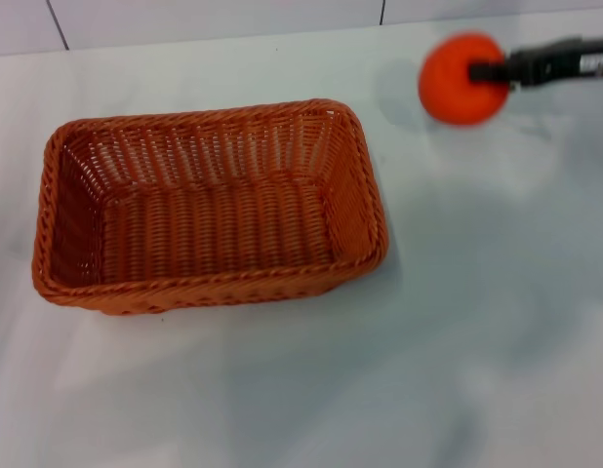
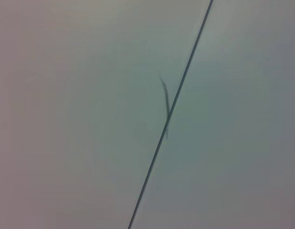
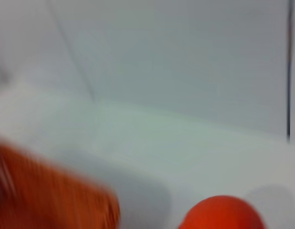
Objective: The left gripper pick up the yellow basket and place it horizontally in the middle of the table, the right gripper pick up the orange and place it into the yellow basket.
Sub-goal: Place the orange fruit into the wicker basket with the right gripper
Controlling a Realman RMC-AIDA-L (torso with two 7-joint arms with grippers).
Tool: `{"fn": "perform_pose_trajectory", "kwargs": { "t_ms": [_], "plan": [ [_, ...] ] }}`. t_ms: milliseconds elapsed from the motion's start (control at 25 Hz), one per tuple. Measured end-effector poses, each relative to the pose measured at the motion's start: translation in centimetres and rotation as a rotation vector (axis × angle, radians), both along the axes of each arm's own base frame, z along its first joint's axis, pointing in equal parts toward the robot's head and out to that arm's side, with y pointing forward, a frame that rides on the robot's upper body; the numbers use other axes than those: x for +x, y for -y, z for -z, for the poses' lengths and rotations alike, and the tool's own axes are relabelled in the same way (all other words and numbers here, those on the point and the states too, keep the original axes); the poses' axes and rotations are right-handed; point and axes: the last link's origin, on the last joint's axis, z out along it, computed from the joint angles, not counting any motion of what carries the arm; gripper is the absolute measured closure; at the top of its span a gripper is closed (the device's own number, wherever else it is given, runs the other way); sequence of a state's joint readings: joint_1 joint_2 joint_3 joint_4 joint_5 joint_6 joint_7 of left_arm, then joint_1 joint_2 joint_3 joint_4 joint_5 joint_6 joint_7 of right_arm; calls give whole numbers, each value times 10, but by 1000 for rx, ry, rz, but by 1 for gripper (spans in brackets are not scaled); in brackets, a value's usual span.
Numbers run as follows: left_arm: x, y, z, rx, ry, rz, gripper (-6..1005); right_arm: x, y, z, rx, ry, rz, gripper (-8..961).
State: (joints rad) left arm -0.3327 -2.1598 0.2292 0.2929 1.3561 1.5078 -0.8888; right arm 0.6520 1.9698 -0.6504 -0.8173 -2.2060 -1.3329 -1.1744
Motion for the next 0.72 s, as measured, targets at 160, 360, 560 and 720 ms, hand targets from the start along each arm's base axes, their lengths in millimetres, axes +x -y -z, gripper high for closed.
{"fn": "perform_pose_trajectory", "kwargs": {
  "t_ms": [160,360,560,720],
  "plan": [
    [0,1,1,-2,7,-3,405,-18,-3,-13,120,-201,-66,650],
    [0,1,2,-4,10,-4,406,-60,-1,7,118,-405,-216,683],
    [0,2,6,-12,23,-5,406,-108,9,58,-67,-456,-375,705],
    [1,2,8,-16,32,-7,406,-129,17,91,-213,-439,-439,728]
  ]
}}
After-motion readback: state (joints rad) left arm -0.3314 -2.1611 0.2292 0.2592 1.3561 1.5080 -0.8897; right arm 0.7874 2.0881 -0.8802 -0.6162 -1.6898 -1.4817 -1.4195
